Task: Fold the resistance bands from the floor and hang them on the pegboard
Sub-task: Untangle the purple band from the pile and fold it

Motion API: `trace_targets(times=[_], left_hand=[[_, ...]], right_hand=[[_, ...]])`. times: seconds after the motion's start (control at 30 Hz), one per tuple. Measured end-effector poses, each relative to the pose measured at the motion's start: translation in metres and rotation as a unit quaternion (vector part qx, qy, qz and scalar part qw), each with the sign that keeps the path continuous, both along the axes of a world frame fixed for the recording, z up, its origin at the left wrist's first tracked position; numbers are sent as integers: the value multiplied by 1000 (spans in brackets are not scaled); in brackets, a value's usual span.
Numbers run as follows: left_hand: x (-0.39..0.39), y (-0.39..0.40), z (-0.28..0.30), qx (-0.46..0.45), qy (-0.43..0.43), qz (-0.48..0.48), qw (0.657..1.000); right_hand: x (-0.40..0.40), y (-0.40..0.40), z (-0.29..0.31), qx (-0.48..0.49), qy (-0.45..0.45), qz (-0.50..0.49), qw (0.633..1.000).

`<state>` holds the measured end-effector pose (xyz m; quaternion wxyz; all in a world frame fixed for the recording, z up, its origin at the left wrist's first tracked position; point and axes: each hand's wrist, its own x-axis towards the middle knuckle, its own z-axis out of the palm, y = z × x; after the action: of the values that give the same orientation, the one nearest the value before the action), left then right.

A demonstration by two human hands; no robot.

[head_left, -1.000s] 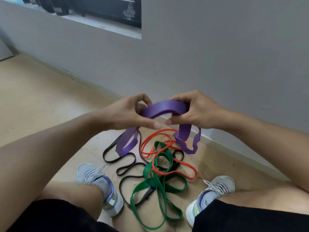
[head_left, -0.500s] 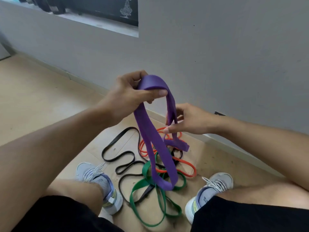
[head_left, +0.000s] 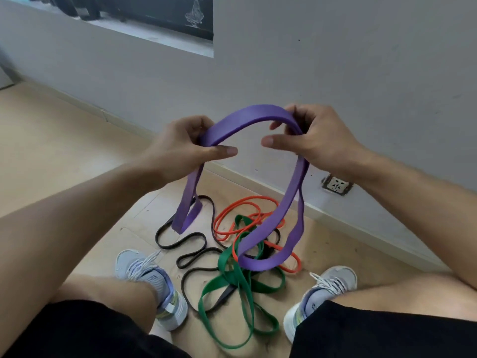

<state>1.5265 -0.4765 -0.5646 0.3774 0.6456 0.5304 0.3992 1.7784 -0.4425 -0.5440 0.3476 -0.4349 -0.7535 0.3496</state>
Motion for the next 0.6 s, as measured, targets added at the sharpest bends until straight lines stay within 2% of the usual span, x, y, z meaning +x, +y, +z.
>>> trace_targets(times=[0.2,0.33,0.43,0.6], left_hand=[[13,-6,5,70,58,-34,995],[9,-10,13,47,-7,-50,998],[10,-13,19,30,-57,-64,996],[28,-17,18,56,-8,-68,996]], right_hand=[[-13,-9,-4,12,-24,51,998],[-12,-11,-6,-13,-45,77,996],[-7,-9,-14,-77,-68,121,987],[-13,-8,-42,-130,-155,151,968]])
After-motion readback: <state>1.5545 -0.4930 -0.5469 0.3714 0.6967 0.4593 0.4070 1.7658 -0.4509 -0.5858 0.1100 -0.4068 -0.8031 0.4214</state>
